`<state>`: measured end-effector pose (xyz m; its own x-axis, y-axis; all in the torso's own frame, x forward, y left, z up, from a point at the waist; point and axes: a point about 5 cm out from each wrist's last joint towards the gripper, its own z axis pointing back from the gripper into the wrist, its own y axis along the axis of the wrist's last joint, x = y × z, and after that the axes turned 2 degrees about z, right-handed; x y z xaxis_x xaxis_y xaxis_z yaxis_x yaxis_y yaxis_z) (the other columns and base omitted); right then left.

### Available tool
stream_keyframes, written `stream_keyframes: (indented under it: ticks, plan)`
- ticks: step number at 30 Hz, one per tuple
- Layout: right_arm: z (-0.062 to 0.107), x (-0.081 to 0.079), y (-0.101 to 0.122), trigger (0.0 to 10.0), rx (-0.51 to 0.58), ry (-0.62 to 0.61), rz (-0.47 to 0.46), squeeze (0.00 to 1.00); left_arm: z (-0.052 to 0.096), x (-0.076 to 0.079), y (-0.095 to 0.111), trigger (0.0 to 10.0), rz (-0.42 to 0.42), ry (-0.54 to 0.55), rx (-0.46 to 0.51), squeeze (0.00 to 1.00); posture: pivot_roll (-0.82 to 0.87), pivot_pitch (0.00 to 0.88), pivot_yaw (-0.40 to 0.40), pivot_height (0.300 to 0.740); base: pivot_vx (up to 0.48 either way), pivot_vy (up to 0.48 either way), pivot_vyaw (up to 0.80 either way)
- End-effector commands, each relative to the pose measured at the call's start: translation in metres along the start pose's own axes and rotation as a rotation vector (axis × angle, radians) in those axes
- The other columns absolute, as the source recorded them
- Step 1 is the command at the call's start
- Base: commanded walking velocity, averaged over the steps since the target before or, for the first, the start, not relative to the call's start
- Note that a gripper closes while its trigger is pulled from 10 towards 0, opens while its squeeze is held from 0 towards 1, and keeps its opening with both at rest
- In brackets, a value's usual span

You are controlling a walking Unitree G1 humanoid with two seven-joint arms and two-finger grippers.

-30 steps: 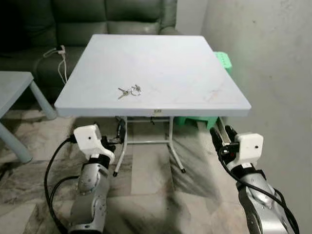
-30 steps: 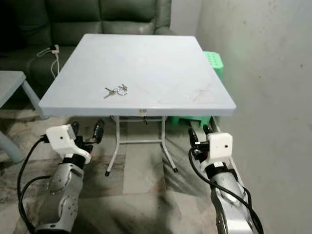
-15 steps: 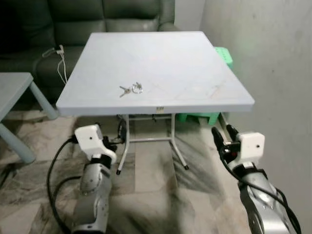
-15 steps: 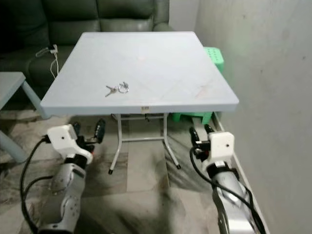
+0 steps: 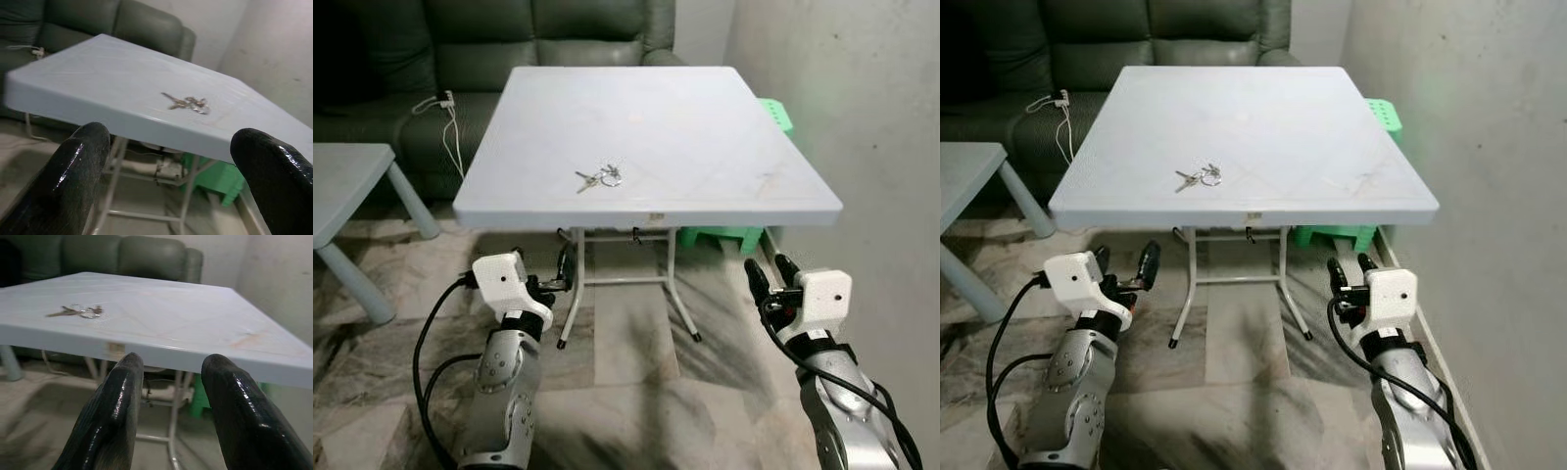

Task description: Hang keys on a hook

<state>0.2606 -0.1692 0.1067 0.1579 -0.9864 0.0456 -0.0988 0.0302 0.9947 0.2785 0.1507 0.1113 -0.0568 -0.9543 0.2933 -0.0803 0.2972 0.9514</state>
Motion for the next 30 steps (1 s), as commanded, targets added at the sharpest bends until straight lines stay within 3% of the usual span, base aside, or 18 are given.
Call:
stream_keyframes:
  ticks: [1,22,30]
  plan:
    - [0.0002,0.0048,0.0023,10.0,0.004,-0.010,0.006,0.00,-0.0009,0.0052,-0.0002,10.0,0.010,-0.010,-0.001,0.00,0.00,0.040,-0.049,0.721,0.000,0.480,0.00]
    - [-0.0002,0.0043,0.0020,10.0,0.003,-0.006,0.005,0.00,-0.0010,0.0059,-0.0009,10.0,0.014,-0.009,-0.001,0.00,0.00,0.032,-0.050,0.721,0.000,0.435,0.00]
    - [-0.0011,0.0044,0.0020,10.0,0.005,-0.005,0.005,0.00,-0.0004,0.0063,-0.0015,10.0,0.010,0.003,0.000,0.00,0.00,0.025,-0.049,0.721,0.000,0.000,0.00]
